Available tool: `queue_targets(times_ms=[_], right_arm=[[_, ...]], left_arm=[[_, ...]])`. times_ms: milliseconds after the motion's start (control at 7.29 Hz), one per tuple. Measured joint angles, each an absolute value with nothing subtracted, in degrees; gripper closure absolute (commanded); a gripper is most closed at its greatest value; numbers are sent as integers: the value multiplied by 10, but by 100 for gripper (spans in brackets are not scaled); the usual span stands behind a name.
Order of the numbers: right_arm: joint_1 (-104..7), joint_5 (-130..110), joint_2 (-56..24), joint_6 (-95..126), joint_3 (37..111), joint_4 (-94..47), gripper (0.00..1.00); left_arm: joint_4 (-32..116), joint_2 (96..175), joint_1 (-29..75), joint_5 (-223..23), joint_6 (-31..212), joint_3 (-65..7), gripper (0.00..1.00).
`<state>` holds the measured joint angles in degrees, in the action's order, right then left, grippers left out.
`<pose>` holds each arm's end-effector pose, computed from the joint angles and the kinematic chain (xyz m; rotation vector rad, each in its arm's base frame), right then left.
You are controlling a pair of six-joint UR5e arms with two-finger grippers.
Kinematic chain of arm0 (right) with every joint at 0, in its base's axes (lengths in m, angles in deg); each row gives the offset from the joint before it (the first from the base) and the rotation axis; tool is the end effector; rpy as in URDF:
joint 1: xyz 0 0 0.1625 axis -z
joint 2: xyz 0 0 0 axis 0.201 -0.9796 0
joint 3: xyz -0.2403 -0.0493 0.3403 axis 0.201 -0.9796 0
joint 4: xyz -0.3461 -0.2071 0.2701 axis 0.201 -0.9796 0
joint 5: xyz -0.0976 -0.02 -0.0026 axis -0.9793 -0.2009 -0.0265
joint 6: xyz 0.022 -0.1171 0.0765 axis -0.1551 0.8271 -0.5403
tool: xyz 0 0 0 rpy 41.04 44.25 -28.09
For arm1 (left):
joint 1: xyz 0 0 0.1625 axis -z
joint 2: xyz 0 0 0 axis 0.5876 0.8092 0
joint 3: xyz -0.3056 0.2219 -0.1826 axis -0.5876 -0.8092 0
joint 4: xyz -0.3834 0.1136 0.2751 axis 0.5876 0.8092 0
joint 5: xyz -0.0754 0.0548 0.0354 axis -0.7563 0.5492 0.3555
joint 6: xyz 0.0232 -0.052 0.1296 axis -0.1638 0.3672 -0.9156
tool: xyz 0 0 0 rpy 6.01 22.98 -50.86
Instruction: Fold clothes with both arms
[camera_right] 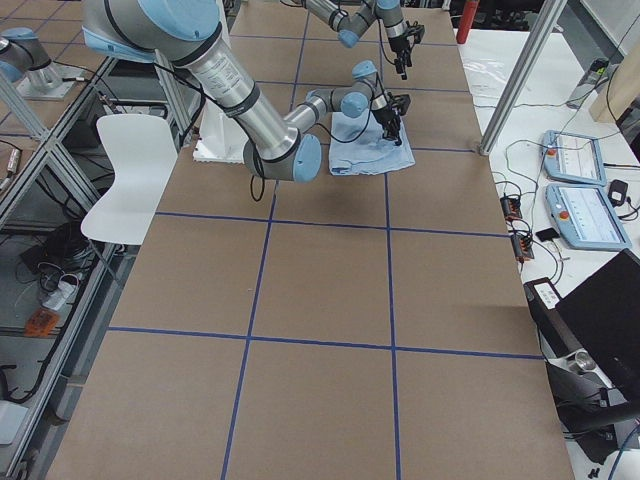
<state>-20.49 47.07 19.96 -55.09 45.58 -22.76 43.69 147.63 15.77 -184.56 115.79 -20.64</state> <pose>-0.6944 -0.6223 0.1941 0.3975 -0.6943 0.5540 0.4306 -0.6981 0.3291 0.5463 0.7789 0.1056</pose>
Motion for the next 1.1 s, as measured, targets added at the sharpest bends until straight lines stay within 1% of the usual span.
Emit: queue_targets(times_ms=[137, 274, 686, 960, 1097], right_arm=[[-208, 469, 196, -549, 457, -230, 43], [-209, 468, 194, -546, 457, -230, 0], [-219, 488, 199, -505, 462, -230, 0], [-264, 588, 188, -440, 506, -256, 0], [-296, 640, 172, -388, 544, -283, 0]], left_arm=[[437, 1476, 158, -1845, 1159, -207, 0], [437, 1476, 158, -1846, 1162, -209, 0], [436, 1475, 158, -1847, 1164, -214, 0], [430, 1455, 159, -1855, 1154, -243, 0], [421, 1432, 163, -1870, 1134, -274, 0]])
